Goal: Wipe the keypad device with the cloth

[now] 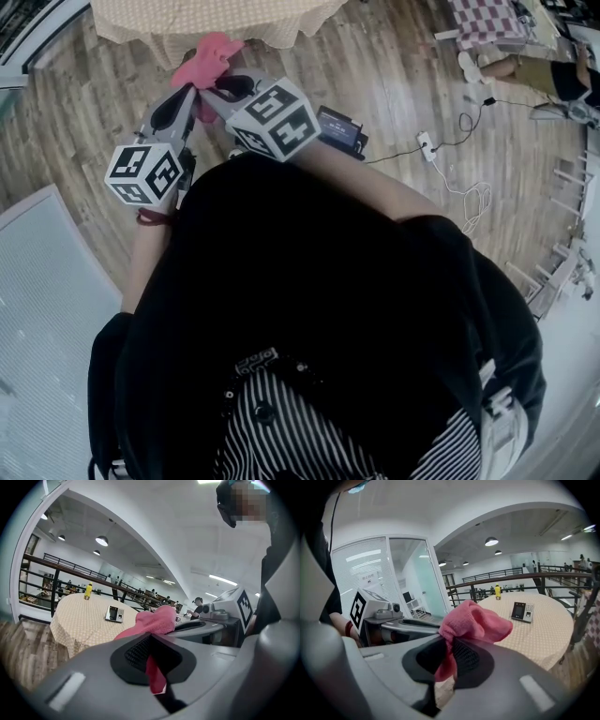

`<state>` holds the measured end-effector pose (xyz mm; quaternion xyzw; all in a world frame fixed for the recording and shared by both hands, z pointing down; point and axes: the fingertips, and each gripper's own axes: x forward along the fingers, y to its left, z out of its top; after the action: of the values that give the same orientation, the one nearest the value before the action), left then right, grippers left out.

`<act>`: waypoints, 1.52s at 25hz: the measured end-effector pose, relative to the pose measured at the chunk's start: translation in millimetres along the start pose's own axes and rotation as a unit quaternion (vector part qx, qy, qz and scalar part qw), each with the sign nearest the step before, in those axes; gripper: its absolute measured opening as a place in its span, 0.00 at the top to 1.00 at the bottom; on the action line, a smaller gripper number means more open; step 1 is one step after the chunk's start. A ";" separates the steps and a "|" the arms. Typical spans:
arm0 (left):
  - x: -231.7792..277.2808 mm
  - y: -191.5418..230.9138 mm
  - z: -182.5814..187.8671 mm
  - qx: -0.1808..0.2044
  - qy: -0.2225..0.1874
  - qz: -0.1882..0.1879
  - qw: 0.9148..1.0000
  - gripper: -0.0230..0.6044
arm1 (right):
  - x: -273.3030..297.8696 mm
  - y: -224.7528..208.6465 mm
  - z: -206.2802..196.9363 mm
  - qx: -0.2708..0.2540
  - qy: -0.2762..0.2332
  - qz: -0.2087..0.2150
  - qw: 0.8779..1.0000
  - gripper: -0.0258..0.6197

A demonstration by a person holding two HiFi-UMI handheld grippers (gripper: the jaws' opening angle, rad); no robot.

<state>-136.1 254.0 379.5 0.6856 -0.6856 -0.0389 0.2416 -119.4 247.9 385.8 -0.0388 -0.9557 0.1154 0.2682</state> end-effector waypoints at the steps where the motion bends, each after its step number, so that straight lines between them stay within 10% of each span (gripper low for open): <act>1: 6.2 3.2 4.3 0.000 -0.001 0.002 1.000 0.96 | 2.3 -6.5 4.2 -0.001 0.000 0.002 1.000 0.89; 38: 198.5 92.3 121.0 -0.008 0.027 0.095 0.995 0.96 | 70.3 -212.5 121.6 0.031 -0.016 0.127 0.991 0.89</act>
<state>-256.3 35.2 363.6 0.6166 -0.7401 -0.0026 0.2684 -245.4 27.0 371.6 -0.1495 -0.9432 0.1788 0.2369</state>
